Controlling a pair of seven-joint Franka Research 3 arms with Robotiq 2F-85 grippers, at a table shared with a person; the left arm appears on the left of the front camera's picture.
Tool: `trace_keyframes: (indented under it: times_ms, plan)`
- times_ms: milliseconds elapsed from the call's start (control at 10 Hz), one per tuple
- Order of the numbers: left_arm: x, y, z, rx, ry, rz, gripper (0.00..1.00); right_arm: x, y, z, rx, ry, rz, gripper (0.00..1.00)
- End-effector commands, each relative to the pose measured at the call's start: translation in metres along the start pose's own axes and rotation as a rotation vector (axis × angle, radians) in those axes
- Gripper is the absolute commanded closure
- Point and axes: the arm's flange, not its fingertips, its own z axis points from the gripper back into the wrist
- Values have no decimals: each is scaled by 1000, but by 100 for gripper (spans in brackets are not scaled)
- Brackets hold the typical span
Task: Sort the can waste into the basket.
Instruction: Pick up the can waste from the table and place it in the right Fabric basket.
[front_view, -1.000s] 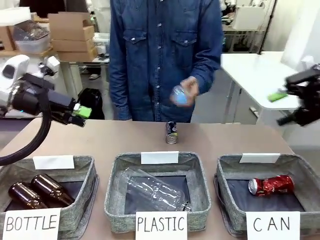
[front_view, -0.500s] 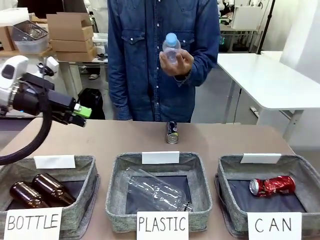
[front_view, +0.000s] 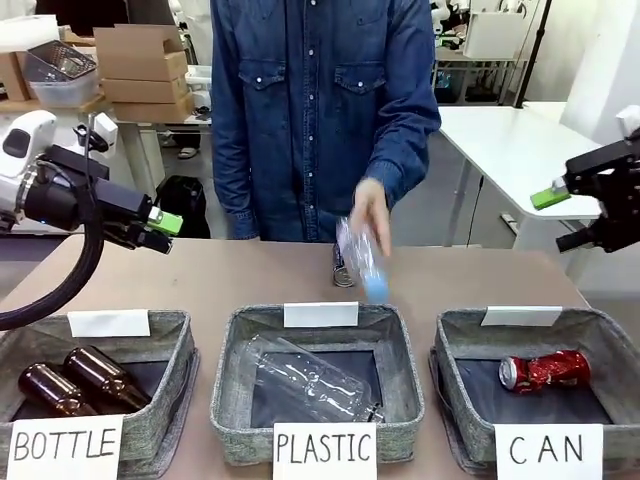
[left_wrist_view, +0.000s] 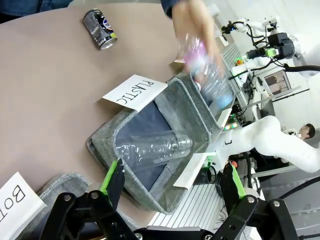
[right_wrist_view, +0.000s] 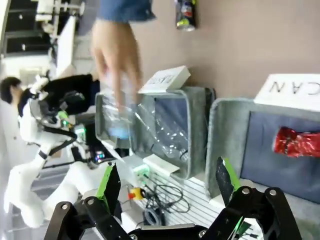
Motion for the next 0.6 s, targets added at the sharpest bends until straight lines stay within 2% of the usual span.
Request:
trace_keyframes:
  times_ms: [0,300,500]
  plan:
    - [0,0,0,-17,-19,-8,0,-6,-27,36,58,-14,-39,0]
    - [0,0,0,-17,-19,-8,0,-47,-60,80,98,-114,-106,0]
    - [0,0,0,-17,-19,-8,0,-44,-56,77,99,-118,-89,0]
